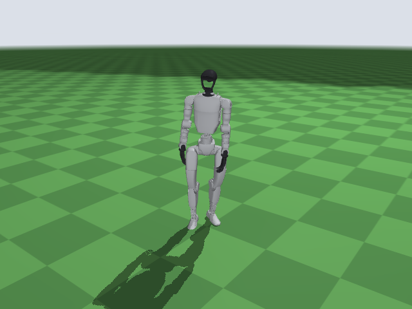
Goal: In place motions
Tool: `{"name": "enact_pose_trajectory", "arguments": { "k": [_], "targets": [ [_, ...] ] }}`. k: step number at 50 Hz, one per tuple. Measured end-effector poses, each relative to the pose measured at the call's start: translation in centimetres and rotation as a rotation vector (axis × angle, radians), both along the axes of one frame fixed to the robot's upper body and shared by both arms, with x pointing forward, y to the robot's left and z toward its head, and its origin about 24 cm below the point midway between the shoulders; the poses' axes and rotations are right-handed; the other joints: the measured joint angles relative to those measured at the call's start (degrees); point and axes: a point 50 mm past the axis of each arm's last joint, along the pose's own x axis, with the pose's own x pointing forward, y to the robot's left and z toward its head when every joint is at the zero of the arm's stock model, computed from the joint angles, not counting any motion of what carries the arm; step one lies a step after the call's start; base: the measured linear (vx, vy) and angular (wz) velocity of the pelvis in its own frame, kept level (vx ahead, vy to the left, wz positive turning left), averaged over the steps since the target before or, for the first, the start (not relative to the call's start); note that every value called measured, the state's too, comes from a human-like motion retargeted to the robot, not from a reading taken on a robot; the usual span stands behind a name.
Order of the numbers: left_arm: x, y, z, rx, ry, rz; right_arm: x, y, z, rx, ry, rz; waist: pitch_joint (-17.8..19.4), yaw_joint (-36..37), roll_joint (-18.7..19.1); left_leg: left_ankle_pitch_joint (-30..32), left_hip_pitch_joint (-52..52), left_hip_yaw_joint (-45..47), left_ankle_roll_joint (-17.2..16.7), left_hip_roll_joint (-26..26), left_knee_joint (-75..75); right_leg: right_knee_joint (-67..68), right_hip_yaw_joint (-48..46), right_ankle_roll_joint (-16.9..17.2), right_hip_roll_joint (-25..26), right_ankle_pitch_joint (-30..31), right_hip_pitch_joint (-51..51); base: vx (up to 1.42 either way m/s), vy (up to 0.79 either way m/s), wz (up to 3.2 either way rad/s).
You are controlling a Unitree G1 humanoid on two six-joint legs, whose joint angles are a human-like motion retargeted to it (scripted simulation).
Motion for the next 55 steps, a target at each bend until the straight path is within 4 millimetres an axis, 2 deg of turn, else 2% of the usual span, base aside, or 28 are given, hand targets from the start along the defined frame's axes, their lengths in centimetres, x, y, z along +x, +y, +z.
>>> {"name": "enact_pose_trajectory", "arguments": {
  "k": [4, 7, 10, 12, 14, 17, 20, 23, 25, 27, 30, 33, 35, 38, 40, 42, 44, 46, 48, 50, 53, 55],
  "targets": [
    [11.1, -1.7, 2.3, -0.075, -0.346, -0.154, -8.7, -2.9, 1.0, -0.129, 0.287, -0.08, 0.29, -0.46, -0.08, 0.36, -0.84, -1.71, 0.43, -0.22, 0.26, -0.29, -1.68, 0.15, -0.29, -0.46, 0.59, 0.0, -0.02, 0.37],
    [17.2, -2.9, 5.0, -0.059, -0.56, -0.293, -14.0, -3.6, 2.3, -0.174, 0.423, -0.171, 0.09, -0.65, 0.01, 0.69, -1.47, -2.43, 0.62, -0.49, 0.19, -0.43, -2.39, 0.15, -0.52, -0.68, 0.54, -0.01, -0.01, 0.16],
    [21.1, -3.4, 7.6, -0.017, -0.727, -0.383, -17.5, -3.8, 3.5, -0.21, 0.494, -0.266, 0.22, -0.89, 0.31, 0.78, -1.65, -2.51, 0.66, -0.52, 0.18, -0.4, -2.46, 0.14, -0.6, -0.78, 0.47, 0.0, 0.0, 0.0],
    [22.5, -3.3, 8.7, 0.011, -0.8, -0.42, -18.8, -3.9, 4.0, -0.233, 0.519, -0.321, 0.46, -0.97, 0.63, 0.75, -1.59, -2.23, 0.63, -0.43, 0.19, -0.31, -2.21, 0.09, -0.53, -0.74, 0.37, -0.02, 0.03, -0.08],
    [22.8, -2.9, 9.0, 0.038, -0.83, -0.446, -19.3, -4.1, 4.3, -0.254, 0.533, -0.368, 0.62, -0.91, 0.98, 0.65, -1.47, -1.85, 0.57, -0.33, 0.19, -0.21, -1.84, 0.04, -0.43, -0.67, 0.23, -0.02, 0.06, -0.18],
    [21.4, -2.2, 7.9, 0.064, -0.784, -0.462, -18.9, -3.9, 4.1, -0.277, 0.52, -0.439, 0.47, -0.6, 1.46, 0.48, -1.29, -1.3, 0.48, -0.26, 0.11, -0.11, -1.31, -0.01, -0.31, -0.53, -0.06, 0.02, 0.08, -0.17],
    [17.4, -1.6, 5.3, 0.043, -0.643, -0.456, -16.6, -3.4, 3.2, -0.266, 0.466, -0.526, -0.08, 0.28, 1.77, 0.37, -1.11, -0.75, 0.44, -0.36, -0.18, 0.02, -0.74, -0.06, -0.26, -0.3, -0.55, 0.04, 0.08, -0.16],
    [10.8, -1.2, 2.2, -0.021, -0.407, -0.413, -11.7, -2.5, 1.6, -0.208, 0.329, -0.529, -0.02, 1.13, 1.7, 0.19, -0.33, -0.12, 0.37, -0.57, -0.5, 0.23, 0.01, -0.01, -0.36, -0.01, -0.6, 0.01, 0.08, -0.18],
    [5.3, -1.0, 0.7, -0.063, -0.209, -0.364, -7.3, -1.8, 0.7, -0.149, 0.206, -0.478, -0.04, 1.56, 1.68, 0.09, 0.14, 0.43, 0.25, -0.69, -0.75, 0.36, 0.65, 0.08, -0.45, 0.2, -0.77, 0.0, 0.08, -0.24],
    [-1.0, -0.7, 0.1, -0.08, 0.005, -0.29, -2.3, -0.6, 0.2, -0.062, 0.075, -0.401, -0.31, 1.81, 1.8, -0.07, 0.42, 1.26, 0.04, -0.75, -0.98, 0.48, 1.54, 0.13, -0.44, 0.41, -1.19, -0.01, 0.07, -0.34],
    [-10.1, -0.5, 0.8, -0.068, 0.301, -0.148, 5.3, 2.5, 0.4, 0.118, -0.131, -0.282, -0.12, 1.71, 2.13, -0.31, 0.87, 2.7, -0.32, -0.62, -1.25, 0.61, 2.98, 0.09, -0.16, 0.81, -1.82, -0.02, 0.03, -0.42],
    [-17.8, -0.9, 2.8, -0.09, 0.504, -0.037, 11.6, 6.4, 2.1, 0.309, -0.319, -0.2, 0.21, 1.51, 2.43, -0.48, 1.35, 3.98, -0.71, -0.32, -1.42, 0.82, 4.26, 0.14, 0.17, 1.13, -2.26, -0.03, 0.01, -0.37],
    [-21.7, -1.0, 4.5, -0.128, 0.585, 0.003, 14.8, 8.5, 3.7, 0.416, -0.43, -0.162, 0.34, 1.65, 2.54, -0.56, 1.6, 4.59, -0.92, -0.14, -1.48, 1.0, 4.89, 0.21, 0.31, 1.27, -2.52, -0.01, 0.01, -0.26],
    [-25.2, -1.3, 6.5, -0.173, 0.667, 0.056, 18.1, 10.3, 5.9, 0.505, -0.572, -0.119, 0.53, 2.24, 2.3, -0.66, 1.82, 5.1, -1.18, 0.02, -1.48, 1.32, 5.46, 0.33, 0.31, 1.35, -2.78, -0.01, 0.0, -0.07],
    [-26.5, -1.5, 7.3, -0.174, 0.704, 0.099, 19.4, 10.9, 7.0, 0.526, -0.651, -0.088, 0.68, 2.46, 2.02, -0.69, 1.87, 5.16, -1.27, 0.09, -1.43, 1.43, 5.56, 0.38, 0.27, 1.33, -2.81, 0.0, 0.0, 0.0],
    [-26.6, -1.7, 7.4, -0.155, 0.715, 0.144, 19.9, 10.9, 7.4, 0.513, -0.696, -0.053, 0.74, 2.29, 1.72, -0.68, 1.81, 4.97, -1.29, 0.11, -1.35, 1.44, 5.4, 0.38, 0.22, 1.31, -2.76, 0.0, 0.0, 0.0],
    [-25.9, -1.7, 6.9, -0.133, 0.695, 0.174, 19.5, 10.5, 7.1, 0.482, -0.697, -0.017, 0.61, 1.95, 1.47, -0.71, 1.69, 4.77, -1.29, 0.13, -1.22, 1.37, 5.21, 0.39, 0.17, 1.3, -2.7, 0.0, 0.0, 0.0],
    [-24.2, -1.5, 5.8, -0.111, 0.644, 0.181, 18.3, 9.8, 6.1, 0.44, -0.653, 0.009, 0.38, 1.57, 1.24, -0.69, 1.51, 4.62, -1.26, 0.11, -1.15, 1.32, 5.08, 0.37, 0.13, 1.28, -2.75, 0.0, 0.0, 0.0],
    [-21.4, -1.1, 4.3, -0.09, 0.562, 0.165, 16.3, 8.8, 4.6, 0.387, -0.576, 0.011, 0.16, 1.35, 1.02, -0.62, 1.33, 4.6, -1.23, 0.08, -1.2, 1.33, 5.05, 0.34, 0.12, 1.27, -2.91, 0.0, 0.0, 0.0],
    [-17.7, -0.6, 2.8, -0.07, 0.458, 0.135, 13.4, 7.4, 3.0, 0.324, -0.466, -0.009, -0.04, 1.21, 0.81, -0.59, 1.22, 4.66, -1.19, 0.07, -1.2, 1.23, 5.06, 0.26, 0.2, 1.28, -2.94, 0.0, 0.0, 0.0],
    [-11.0, 0.5, 0.9, -0.036, 0.282, 0.075, 7.5, 4.4, 0.8, 0.19, -0.245, -0.042, -0.35, 0.76, 0.58, -0.58, 1.08, 4.55, -1.03, 0.11, -1.09, 0.94, 4.83, 0.1, 0.44, 1.13, -2.65, 0.0, 0.0, 0.0],
    [-5.9, 1.1, 0.2, -0.025, 0.148, 0.029, 2.9, 2.2, 0.0, 0.081, -0.075, -0.048, -0.4, 0.1, 0.59, -0.56, 0.87, 4.07, -0.89, 0.2, -0.92, 0.82, 4.3, 0.07, 0.51, 0.91, -2.43, 0.0, -0.01, 0.1]
  ]
}}
